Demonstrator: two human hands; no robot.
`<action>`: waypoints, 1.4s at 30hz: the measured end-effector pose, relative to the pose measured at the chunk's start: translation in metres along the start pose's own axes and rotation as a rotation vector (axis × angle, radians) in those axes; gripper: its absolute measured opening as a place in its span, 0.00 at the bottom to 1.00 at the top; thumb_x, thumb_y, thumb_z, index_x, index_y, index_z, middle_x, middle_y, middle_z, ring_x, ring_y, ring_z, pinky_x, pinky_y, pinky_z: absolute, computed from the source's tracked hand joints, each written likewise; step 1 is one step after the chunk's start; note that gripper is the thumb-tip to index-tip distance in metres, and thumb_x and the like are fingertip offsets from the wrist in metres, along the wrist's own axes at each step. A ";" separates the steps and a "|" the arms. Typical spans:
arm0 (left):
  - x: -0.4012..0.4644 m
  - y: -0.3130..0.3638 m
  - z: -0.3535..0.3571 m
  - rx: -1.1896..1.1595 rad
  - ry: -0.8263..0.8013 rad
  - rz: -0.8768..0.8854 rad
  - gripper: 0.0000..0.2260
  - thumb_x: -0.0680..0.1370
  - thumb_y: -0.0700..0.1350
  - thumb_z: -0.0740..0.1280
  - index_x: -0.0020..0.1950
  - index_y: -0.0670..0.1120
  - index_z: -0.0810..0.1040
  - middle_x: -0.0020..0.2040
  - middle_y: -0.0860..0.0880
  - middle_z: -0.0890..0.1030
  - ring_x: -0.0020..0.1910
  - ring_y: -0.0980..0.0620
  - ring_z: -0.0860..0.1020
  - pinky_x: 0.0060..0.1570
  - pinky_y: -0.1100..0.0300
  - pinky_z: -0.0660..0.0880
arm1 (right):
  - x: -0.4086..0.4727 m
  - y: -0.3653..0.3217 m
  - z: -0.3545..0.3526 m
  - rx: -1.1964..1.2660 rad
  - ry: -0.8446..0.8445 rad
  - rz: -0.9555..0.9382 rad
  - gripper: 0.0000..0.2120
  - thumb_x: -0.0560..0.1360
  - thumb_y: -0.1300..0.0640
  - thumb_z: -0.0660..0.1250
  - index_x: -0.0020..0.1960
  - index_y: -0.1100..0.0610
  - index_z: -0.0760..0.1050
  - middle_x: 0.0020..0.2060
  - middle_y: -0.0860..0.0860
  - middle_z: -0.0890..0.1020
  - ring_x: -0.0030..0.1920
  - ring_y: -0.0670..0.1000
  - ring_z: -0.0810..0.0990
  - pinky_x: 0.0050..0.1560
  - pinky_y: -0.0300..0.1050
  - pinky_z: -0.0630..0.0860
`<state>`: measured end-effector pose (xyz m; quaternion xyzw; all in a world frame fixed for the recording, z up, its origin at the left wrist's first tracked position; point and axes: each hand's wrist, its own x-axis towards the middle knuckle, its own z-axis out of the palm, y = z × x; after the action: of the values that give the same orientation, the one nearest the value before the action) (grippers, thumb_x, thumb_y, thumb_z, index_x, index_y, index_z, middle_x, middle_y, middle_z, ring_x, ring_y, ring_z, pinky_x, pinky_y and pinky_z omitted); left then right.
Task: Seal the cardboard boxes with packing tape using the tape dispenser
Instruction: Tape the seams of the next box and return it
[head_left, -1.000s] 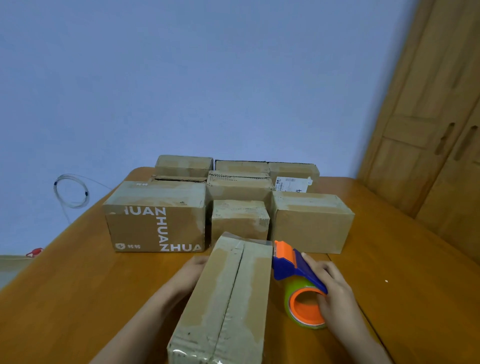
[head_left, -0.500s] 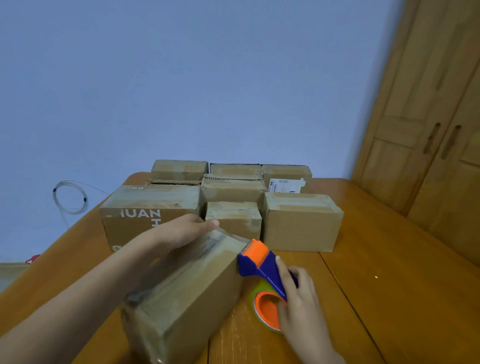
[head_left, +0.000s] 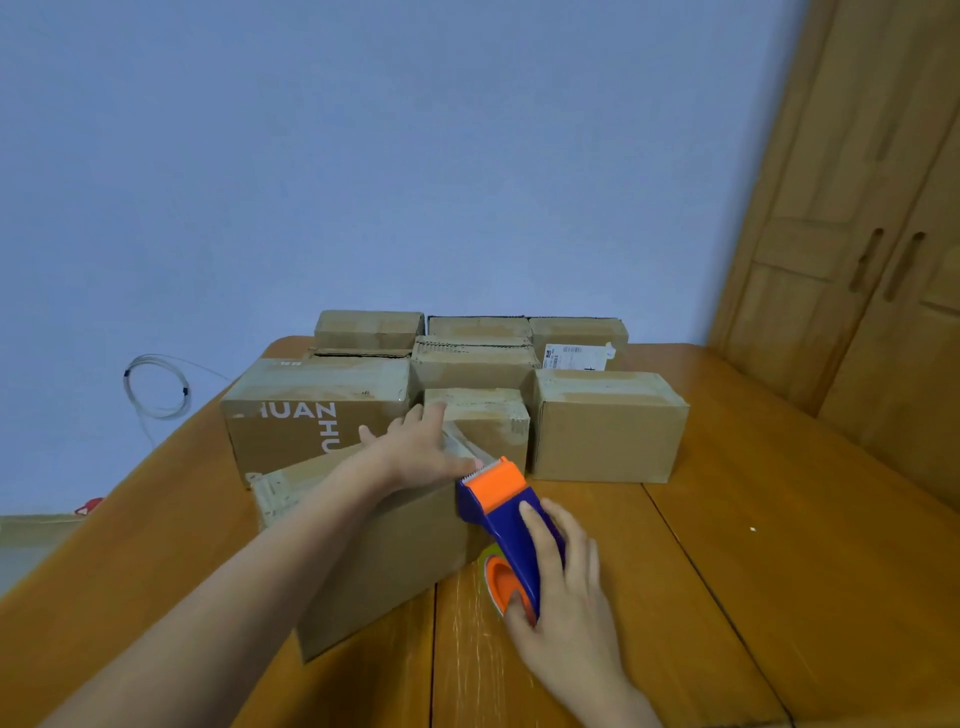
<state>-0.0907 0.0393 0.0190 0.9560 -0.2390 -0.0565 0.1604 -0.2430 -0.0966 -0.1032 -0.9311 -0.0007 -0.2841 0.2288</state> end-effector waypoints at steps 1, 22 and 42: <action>-0.002 -0.002 0.003 -0.007 0.029 0.024 0.41 0.75 0.63 0.64 0.79 0.49 0.46 0.80 0.46 0.49 0.78 0.44 0.50 0.70 0.34 0.42 | 0.000 0.001 -0.001 -0.025 -0.007 -0.025 0.54 0.70 0.53 0.74 0.69 0.28 0.31 0.71 0.41 0.48 0.68 0.44 0.51 0.55 0.37 0.71; -0.007 -0.015 0.011 -0.034 0.065 0.129 0.38 0.75 0.63 0.64 0.78 0.49 0.52 0.77 0.48 0.60 0.76 0.48 0.56 0.73 0.38 0.44 | -0.013 0.000 -0.017 -0.131 -0.110 -0.017 0.54 0.68 0.55 0.77 0.76 0.39 0.39 0.73 0.46 0.50 0.66 0.53 0.68 0.43 0.37 0.78; -0.008 -0.008 0.009 -0.028 0.082 0.106 0.34 0.76 0.61 0.64 0.77 0.49 0.55 0.72 0.44 0.68 0.73 0.45 0.61 0.73 0.38 0.47 | -0.006 -0.010 -0.065 -0.296 -0.389 0.004 0.41 0.77 0.52 0.65 0.76 0.39 0.38 0.74 0.44 0.42 0.66 0.49 0.64 0.54 0.37 0.76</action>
<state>-0.0955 0.0470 0.0081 0.9411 -0.2819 -0.0121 0.1860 -0.2838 -0.1142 -0.0547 -0.9916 -0.0013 -0.0963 0.0859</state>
